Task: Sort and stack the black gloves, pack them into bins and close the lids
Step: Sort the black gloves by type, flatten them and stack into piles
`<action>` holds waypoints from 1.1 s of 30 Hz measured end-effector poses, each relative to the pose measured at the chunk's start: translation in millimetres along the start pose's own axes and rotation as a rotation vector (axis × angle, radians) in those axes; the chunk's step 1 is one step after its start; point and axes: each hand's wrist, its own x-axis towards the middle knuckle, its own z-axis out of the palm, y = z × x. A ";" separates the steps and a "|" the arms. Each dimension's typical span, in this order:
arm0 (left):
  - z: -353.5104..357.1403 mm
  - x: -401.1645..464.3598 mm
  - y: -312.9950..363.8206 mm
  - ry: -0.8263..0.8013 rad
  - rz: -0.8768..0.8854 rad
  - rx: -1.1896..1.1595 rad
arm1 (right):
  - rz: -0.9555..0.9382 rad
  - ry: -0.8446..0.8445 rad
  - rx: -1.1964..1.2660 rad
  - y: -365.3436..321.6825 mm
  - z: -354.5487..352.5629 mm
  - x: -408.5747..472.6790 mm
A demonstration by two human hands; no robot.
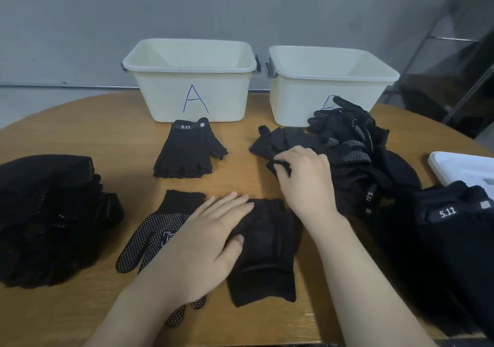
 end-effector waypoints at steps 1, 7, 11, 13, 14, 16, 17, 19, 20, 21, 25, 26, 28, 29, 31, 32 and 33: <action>-0.5 0.4 -0.5 0.027 -0.006 -0.010 | -0.009 0.015 0.023 0.7 -1.2 0.2; -2.7 4.9 -7.4 0.225 -0.082 -0.044 | 0.028 0.026 0.433 -5.8 -30.5 -6.2; -1.4 12.0 -4.4 0.346 -0.119 -0.109 | 0.058 0.000 0.579 -8.9 -44.2 -16.3; 1.1 18.9 -2.0 0.378 -0.121 -0.112 | 0.054 -0.008 0.626 -8.9 -47.0 -20.9; 2.5 23.3 -0.9 0.383 -0.117 -0.098 | 0.053 -0.015 0.646 -9.3 -47.9 -22.7; 5.7 32.5 0.9 0.383 -0.115 -0.054 | 0.046 -0.032 0.696 -11.2 -48.9 -25.5; 7.3 36.6 1.7 0.386 -0.119 -0.029 | 0.040 -0.039 0.720 -12.2 -49.6 -26.8; 8.5 42.5 2.9 0.419 -0.113 0.016 | 0.029 -0.054 0.750 -12.9 -49.9 -29.0; 8.3 44.4 3.0 0.446 -0.106 0.023 | 0.034 -0.067 0.742 -12.0 -49.8 -29.8; 7.1 45.4 3.0 0.479 -0.102 0.018 | 0.042 -0.086 0.707 -10.5 -49.0 -30.6; 0.1 47.1 -1.3 0.565 -0.131 -0.072 | -0.018 -0.187 0.442 4.5 -39.3 -32.7; -2.2 46.9 -1.6 0.577 -0.144 -0.123 | -0.026 -0.225 0.388 9.1 -35.8 -32.5; -7.9 44.7 0.3 0.598 -0.174 -0.228 | -0.041 -0.298 0.266 17.2 -27.7 -30.6; -11.2 42.8 2.2 0.613 -0.191 -0.273 | -0.055 -0.334 0.182 20.2 -23.3 -29.3; -18.5 38.9 3.9 0.665 -0.221 -0.380 | -0.062 -0.401 0.036 23.0 -15.8 -27.1; -22.2 36.8 3.4 0.694 -0.231 -0.452 | -0.052 -0.406 0.007 23.5 -12.7 -26.0; -26.0 34.3 3.1 0.714 -0.237 -0.531 | -0.040 -0.390 -0.005 23.3 -10.2 -24.8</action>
